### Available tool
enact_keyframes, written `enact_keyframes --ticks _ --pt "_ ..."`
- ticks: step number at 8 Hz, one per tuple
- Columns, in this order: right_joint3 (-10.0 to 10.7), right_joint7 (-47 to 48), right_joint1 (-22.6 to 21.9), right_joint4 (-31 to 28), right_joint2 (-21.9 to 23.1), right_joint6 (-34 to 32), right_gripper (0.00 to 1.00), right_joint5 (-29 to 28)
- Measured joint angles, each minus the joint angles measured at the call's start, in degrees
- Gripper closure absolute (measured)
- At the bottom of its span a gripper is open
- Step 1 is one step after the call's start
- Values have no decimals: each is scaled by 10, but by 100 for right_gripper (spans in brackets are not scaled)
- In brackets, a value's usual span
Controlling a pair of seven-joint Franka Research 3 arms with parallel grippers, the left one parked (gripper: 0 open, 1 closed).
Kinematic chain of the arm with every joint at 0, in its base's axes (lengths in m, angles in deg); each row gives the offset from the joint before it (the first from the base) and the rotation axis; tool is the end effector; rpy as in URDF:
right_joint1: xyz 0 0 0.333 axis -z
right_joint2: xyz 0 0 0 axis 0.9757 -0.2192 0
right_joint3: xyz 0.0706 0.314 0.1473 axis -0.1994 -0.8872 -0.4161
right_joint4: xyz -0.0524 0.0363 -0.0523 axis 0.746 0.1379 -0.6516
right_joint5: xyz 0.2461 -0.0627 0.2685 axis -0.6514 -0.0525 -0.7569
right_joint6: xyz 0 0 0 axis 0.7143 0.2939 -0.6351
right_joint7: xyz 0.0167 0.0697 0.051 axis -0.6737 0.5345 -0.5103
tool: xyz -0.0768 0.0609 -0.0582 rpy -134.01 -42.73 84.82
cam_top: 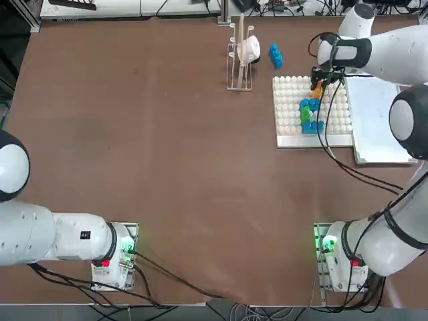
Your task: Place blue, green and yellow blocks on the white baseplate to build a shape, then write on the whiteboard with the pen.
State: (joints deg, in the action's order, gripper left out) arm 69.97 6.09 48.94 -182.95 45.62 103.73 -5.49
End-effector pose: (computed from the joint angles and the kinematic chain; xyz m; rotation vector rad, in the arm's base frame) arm 0.5677 0.0513 0.3045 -3.1171 0.0601 -0.0294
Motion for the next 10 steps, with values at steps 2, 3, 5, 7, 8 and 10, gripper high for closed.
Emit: enact_keyframes --ticks 2,3,5,7,8,10 --pt "0 -9 0 -2 0 1 59 0" --pt "0 -13 0 -4 0 6 59 0" --pt "1 -15 1 -15 0 24 59 0" --pt "0 -16 0 -16 0 26 59 0" --pt "0 -16 0 -16 0 26 59 0" --pt "0 -16 0 -16 0 26 59 0"
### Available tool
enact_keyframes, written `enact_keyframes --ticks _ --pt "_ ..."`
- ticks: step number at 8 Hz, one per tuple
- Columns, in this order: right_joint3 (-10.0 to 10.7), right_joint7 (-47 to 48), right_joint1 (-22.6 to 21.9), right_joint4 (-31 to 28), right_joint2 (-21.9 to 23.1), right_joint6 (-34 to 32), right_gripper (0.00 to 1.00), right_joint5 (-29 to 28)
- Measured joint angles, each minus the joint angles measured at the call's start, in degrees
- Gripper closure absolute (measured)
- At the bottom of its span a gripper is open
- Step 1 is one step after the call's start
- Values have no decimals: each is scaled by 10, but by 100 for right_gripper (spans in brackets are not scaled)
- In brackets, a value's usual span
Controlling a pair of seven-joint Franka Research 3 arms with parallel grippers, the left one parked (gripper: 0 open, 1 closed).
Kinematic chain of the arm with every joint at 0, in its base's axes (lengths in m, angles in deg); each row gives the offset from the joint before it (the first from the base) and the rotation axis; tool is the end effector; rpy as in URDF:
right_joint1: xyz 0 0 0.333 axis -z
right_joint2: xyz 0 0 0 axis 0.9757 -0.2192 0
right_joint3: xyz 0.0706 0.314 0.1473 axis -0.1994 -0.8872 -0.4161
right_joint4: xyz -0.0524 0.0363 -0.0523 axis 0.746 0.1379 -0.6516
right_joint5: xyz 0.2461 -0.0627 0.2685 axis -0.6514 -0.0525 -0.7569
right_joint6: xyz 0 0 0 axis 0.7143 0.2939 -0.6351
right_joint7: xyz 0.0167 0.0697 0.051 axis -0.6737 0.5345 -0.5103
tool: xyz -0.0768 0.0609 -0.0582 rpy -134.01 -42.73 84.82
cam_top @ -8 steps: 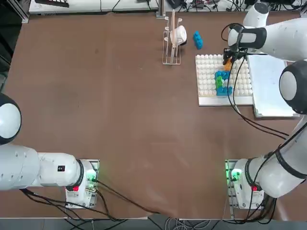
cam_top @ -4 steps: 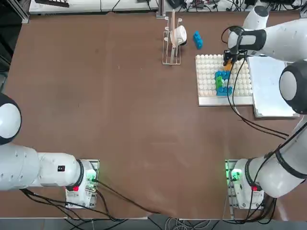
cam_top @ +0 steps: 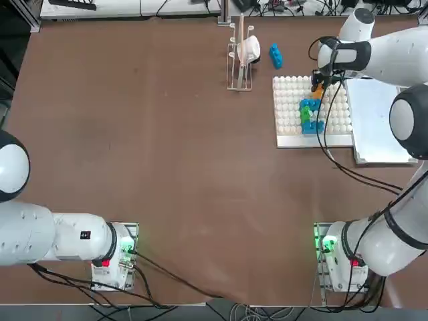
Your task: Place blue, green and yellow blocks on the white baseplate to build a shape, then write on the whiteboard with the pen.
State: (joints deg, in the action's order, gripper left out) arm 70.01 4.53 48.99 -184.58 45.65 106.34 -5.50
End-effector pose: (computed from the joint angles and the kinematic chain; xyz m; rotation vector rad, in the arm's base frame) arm 0.5632 0.0474 0.2983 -3.1247 0.0276 -0.0580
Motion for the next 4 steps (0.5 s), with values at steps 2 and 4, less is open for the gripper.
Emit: enact_keyframes --ticks 2,4 --pt "0 0 -1 0 0 1 59 0" --pt "-1 0 -2 0 0 1 59 0"
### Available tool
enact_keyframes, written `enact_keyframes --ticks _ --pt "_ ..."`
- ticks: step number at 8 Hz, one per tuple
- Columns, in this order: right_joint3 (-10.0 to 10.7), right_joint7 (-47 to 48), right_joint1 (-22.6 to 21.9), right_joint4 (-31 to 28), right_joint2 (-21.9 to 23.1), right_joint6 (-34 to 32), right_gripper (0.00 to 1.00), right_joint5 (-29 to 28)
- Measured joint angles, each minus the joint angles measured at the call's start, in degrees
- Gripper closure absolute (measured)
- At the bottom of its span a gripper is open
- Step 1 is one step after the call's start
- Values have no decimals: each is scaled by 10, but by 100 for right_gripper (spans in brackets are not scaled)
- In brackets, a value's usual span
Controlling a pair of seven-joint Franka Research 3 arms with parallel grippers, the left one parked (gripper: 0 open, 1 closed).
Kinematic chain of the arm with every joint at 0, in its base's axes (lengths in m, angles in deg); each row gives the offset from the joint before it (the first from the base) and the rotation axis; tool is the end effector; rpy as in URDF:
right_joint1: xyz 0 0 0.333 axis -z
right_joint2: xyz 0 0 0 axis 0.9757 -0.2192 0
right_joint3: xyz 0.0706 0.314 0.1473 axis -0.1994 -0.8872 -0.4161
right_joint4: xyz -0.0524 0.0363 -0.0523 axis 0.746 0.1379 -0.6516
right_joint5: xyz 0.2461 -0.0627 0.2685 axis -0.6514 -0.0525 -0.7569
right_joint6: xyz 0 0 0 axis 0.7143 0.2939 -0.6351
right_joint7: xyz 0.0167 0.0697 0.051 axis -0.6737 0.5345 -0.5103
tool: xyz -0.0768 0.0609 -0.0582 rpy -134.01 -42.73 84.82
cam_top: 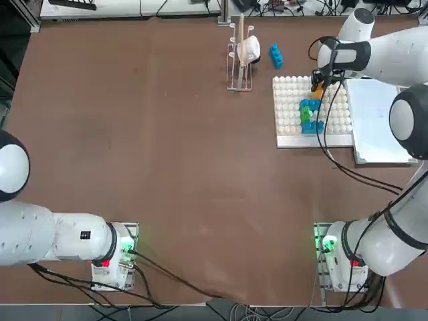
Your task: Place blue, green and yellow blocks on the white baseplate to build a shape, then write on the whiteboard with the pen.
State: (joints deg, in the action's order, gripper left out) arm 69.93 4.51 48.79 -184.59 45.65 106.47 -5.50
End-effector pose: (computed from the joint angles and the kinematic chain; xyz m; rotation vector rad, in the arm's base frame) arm 0.5632 0.0501 0.2984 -3.1244 0.0196 -0.0609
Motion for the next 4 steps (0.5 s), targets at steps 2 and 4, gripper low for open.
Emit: enact_keyframes --ticks 2,4 --pt "0 -2 -1 0 0 1 59 0" --pt "0 -4 -1 0 0 2 59 0"
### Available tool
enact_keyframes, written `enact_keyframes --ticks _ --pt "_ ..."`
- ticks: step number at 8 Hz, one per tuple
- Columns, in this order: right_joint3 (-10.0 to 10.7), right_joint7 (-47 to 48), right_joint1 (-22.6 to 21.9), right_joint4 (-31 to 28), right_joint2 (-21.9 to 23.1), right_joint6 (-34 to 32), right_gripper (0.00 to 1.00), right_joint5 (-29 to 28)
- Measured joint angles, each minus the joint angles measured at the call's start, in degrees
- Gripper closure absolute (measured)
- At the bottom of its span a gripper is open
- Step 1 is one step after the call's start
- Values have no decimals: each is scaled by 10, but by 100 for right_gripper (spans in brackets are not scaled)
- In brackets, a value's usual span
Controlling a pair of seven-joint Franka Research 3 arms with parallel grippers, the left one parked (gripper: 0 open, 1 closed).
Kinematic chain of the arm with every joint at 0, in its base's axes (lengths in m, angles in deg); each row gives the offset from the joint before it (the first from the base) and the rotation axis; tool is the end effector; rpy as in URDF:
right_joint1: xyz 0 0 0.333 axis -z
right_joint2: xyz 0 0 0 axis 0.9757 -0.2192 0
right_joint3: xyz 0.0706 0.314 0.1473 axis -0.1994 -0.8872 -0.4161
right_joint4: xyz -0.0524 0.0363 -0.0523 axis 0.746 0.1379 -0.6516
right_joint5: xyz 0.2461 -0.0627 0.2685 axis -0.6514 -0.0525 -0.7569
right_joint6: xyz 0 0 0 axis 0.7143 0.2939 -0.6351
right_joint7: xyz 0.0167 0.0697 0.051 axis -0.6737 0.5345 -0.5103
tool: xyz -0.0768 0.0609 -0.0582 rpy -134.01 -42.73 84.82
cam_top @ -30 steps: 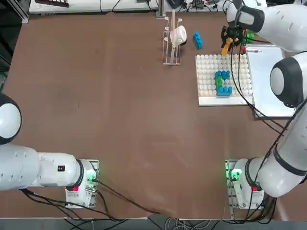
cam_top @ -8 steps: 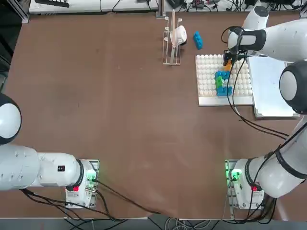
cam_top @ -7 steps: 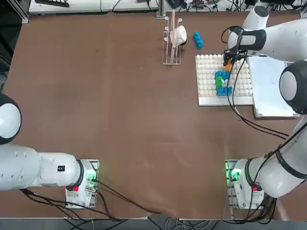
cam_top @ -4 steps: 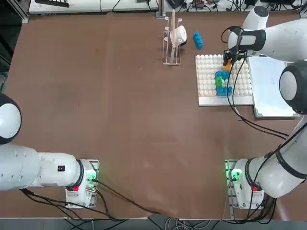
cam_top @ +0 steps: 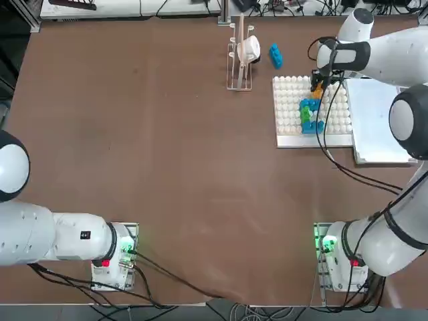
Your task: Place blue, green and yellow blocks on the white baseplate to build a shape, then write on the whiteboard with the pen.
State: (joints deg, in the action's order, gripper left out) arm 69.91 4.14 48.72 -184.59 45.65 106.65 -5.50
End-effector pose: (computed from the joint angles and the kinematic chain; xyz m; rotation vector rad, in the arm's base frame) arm 0.5635 0.0509 0.2986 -3.1247 0.0072 -0.0658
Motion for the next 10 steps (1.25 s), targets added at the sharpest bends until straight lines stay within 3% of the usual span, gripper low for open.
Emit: enact_keyframes --ticks 10 --pt "-2 -1 -3 2 -4 14 59 -9"
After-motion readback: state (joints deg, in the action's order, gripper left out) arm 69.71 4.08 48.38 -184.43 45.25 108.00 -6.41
